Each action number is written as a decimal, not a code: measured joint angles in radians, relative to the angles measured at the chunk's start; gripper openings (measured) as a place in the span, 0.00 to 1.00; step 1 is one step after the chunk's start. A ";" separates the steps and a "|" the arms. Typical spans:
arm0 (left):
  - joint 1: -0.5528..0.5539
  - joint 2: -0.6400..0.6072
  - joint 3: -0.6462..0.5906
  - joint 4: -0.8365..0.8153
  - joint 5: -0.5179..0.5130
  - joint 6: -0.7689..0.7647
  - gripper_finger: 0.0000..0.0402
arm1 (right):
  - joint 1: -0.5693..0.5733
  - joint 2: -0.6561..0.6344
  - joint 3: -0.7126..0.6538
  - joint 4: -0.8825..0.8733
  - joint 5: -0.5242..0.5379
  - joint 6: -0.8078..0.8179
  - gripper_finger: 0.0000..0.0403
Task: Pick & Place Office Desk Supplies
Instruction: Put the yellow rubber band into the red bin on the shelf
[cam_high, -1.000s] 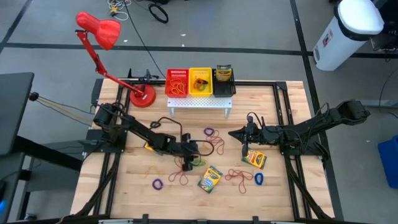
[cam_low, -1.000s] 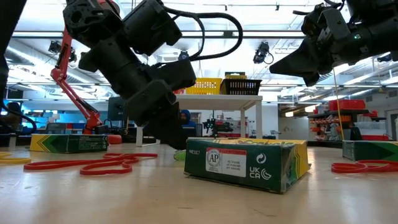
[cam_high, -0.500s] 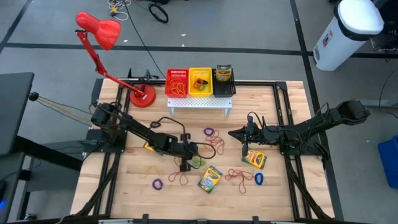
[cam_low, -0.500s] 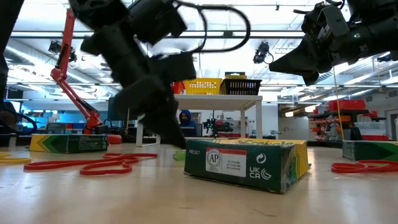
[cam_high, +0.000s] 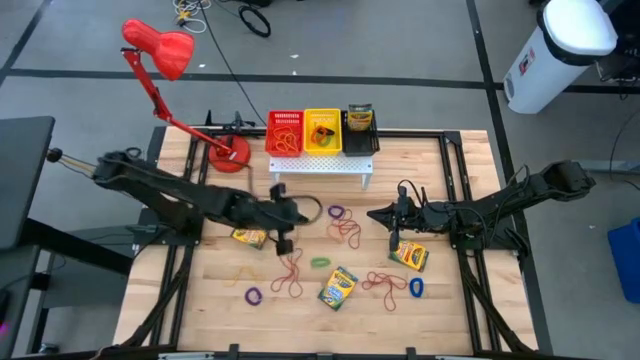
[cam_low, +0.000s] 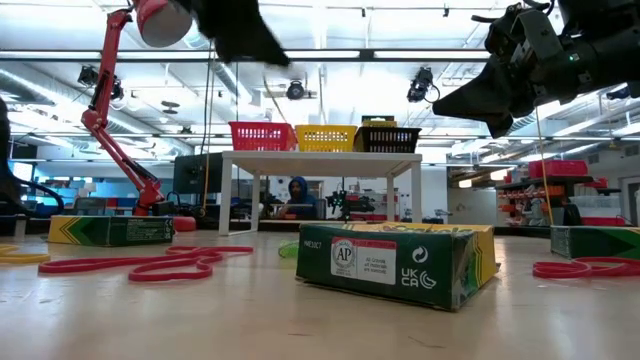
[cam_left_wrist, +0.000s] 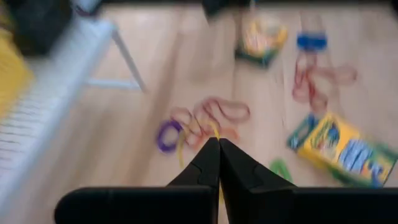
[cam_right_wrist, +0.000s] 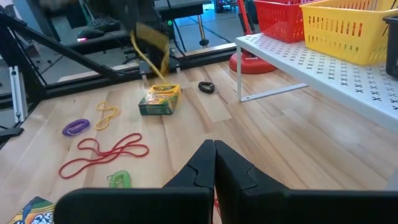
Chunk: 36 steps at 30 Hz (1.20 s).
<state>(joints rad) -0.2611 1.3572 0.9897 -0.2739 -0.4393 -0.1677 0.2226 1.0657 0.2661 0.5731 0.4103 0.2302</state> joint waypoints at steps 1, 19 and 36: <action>0.000 -0.031 0.000 0.000 -0.012 0.001 0.01 | 0.000 0.000 0.000 0.000 0.000 0.000 0.01; 0.175 -0.286 0.080 -0.015 -0.201 0.207 0.01 | 0.000 0.000 0.000 0.004 0.000 0.000 0.01; 0.706 -0.218 0.122 0.015 0.103 0.280 0.01 | 0.000 0.000 0.000 0.006 0.000 0.000 0.01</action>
<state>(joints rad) 0.4446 1.1391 1.1118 -0.2585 -0.3360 0.1122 0.2226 1.0657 0.2661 0.5793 0.4107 0.2306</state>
